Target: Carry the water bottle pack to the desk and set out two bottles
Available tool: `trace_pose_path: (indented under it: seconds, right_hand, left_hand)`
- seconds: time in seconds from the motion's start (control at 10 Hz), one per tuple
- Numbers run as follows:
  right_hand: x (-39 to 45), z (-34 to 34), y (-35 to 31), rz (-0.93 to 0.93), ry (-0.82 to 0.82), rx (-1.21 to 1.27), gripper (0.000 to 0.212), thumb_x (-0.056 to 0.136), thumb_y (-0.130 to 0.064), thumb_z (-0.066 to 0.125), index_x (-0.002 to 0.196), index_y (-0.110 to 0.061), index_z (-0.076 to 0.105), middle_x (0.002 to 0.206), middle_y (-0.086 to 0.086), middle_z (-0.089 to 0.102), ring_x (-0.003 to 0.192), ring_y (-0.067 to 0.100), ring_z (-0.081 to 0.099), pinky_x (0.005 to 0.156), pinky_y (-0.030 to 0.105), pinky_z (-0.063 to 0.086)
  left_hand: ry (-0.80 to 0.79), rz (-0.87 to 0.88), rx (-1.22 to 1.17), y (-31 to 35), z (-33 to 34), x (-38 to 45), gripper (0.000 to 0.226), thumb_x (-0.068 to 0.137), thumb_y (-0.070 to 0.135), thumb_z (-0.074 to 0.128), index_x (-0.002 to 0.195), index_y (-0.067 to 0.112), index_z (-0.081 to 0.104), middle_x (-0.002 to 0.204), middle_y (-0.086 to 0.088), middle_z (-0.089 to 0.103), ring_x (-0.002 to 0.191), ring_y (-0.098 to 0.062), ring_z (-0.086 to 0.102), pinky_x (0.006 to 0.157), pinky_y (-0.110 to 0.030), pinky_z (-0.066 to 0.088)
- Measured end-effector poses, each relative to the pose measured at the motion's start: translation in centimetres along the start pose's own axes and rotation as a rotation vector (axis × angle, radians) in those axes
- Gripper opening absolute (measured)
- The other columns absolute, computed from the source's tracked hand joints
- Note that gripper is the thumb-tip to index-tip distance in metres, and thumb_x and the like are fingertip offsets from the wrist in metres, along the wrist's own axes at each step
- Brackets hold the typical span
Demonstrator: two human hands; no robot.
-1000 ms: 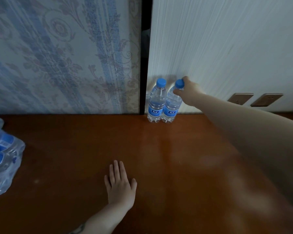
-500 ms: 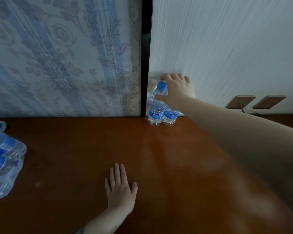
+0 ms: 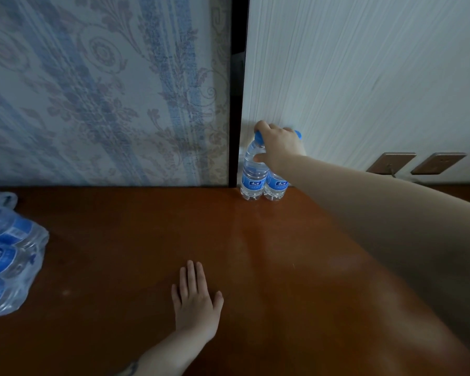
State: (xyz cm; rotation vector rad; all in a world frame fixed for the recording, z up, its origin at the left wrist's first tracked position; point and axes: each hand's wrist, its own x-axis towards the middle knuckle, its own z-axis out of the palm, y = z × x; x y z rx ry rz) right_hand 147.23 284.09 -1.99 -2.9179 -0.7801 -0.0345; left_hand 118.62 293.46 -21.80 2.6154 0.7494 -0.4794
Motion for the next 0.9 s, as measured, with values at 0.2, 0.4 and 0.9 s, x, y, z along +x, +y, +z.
trace_pose_path:
  seconds: [0.2, 0.4, 0.9]
  right_hand:
    - [0.2, 0.0, -0.1, 0.006, -0.013, 0.035, 0.053, 0.086, -0.023, 0.072, 0.13, -0.013, 0.044, 0.124, 0.011, 0.06, 0.109, 0.033, 0.057, 0.089, 0.041, 0.049]
    - [0.2, 0.5, -0.1, 0.013, 0.015, 0.008, 0.052, 0.086, -0.025, 0.071, 0.128, -0.011, 0.045, 0.123, 0.011, 0.06, 0.112, 0.033, 0.055, 0.09, 0.039, 0.045]
    - [-9.7, 5.0, -1.9, 0.142, 0.087, 0.103, 0.084, 0.081, -0.016, 0.065, 0.153, -0.015, 0.021, 0.161, 0.006, 0.024, 0.149, 0.024, 0.019, 0.123, 0.04, 0.009]
  left_hand:
    - [0.004, 0.0, 0.004, -0.1, 0.0, 0.0, 0.08, 0.095, 0.054, 0.028, 0.143, 0.021, -0.027, 0.147, 0.004, -0.036, 0.147, -0.022, -0.021, 0.12, -0.045, -0.005]
    - [-0.007, 0.0, 0.008, -0.3, 0.0, 0.2, 0.081, 0.095, 0.054, 0.028, 0.147, 0.02, -0.023, 0.153, 0.003, -0.033, 0.147, -0.021, -0.022, 0.12, -0.045, -0.006]
    - [-0.106, 0.068, 0.069, -0.7, -4.2, 0.8, 0.077, 0.093, 0.047, 0.045, 0.153, 0.024, 0.002, 0.163, 0.001, -0.004, 0.149, -0.023, 0.002, 0.12, -0.044, 0.016]
